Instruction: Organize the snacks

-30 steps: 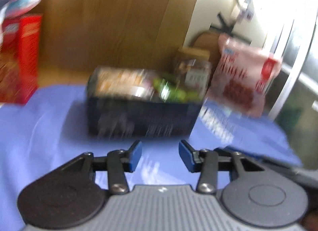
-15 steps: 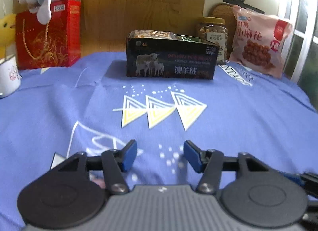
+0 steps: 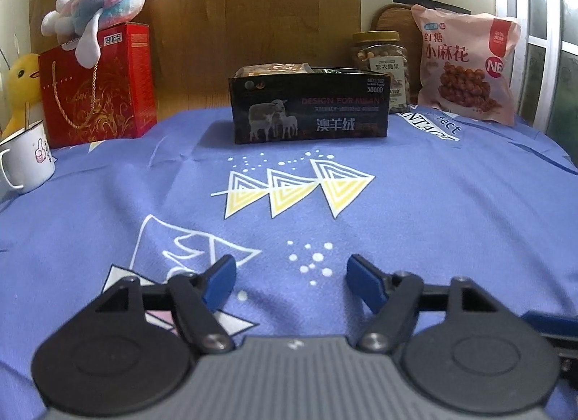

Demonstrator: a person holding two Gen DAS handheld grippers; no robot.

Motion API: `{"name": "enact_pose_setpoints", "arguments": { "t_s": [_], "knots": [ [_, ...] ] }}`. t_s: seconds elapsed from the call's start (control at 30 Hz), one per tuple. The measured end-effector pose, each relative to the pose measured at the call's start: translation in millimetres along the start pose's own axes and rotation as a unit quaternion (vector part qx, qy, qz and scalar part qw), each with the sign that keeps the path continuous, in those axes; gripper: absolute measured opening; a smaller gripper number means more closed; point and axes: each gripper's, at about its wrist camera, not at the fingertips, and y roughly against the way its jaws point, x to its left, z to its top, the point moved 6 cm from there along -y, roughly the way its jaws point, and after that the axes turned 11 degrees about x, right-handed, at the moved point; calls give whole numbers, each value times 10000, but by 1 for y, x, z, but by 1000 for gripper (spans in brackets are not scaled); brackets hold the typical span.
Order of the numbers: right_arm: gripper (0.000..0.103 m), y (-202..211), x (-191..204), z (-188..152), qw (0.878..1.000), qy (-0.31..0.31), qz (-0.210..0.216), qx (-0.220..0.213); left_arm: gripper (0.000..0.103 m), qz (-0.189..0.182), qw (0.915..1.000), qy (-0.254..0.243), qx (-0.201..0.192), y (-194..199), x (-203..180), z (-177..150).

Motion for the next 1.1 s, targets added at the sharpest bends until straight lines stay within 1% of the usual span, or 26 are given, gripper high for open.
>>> {"name": "enact_pose_setpoints", "arguments": {
  "t_s": [0.1, 0.2, 0.23, 0.27, 0.3, 0.33, 0.37, 0.47, 0.63, 0.8, 0.87, 1.03, 1.1],
  "knots": [
    [50, 3, -2, -4, 9999, -62, 89, -17, 71, -4, 10000, -1, 0, 0, 0, 0],
    [51, 4, -4, -4, 9998, -94, 156, -27, 78, -14, 10000, -22, 31, -1, -2, 0],
    [52, 4, -4, -3, 9999, -65, 157, -25, 81, -21, 10000, -17, 48, -2, -2, 1],
    [57, 4, -3, -3, 9999, -11, 166, -18, 84, -33, 10000, -5, 66, -2, -2, 1],
    [61, 3, 0, -3, 9998, 68, 172, -9, 84, -39, 10000, -1, 77, -3, -2, 1],
    [63, 2, 3, -4, 9997, 165, 156, -2, 86, -30, 10000, -1, 83, -3, -2, 1],
    [66, 2, 5, -3, 9996, 259, 128, 1, 90, -17, 10000, 4, 95, -3, -2, 1],
    [67, 0, 9, -3, 9990, 451, -2, -57, 99, -83, 9998, 58, 176, -5, -1, 1],
    [67, 0, 2, 0, 9983, 446, -274, -266, 101, -67, 9998, 28, 209, -6, -1, 1],
    [68, 2, -4, 1, 9978, 409, -372, -372, 103, -54, 9997, 1, 238, -7, -1, 1],
    [72, 2, -4, 1, 9975, 439, -385, -388, 103, -46, 9997, -11, 244, -7, -1, 1],
    [76, 1, -2, 0, 9974, 468, -358, -408, 103, -32, 9997, -26, 249, -8, -1, 1],
    [80, 1, -2, 0, 9976, 467, -309, -412, 103, -32, 9997, -23, 244, -8, -1, 1]
  ]
}}
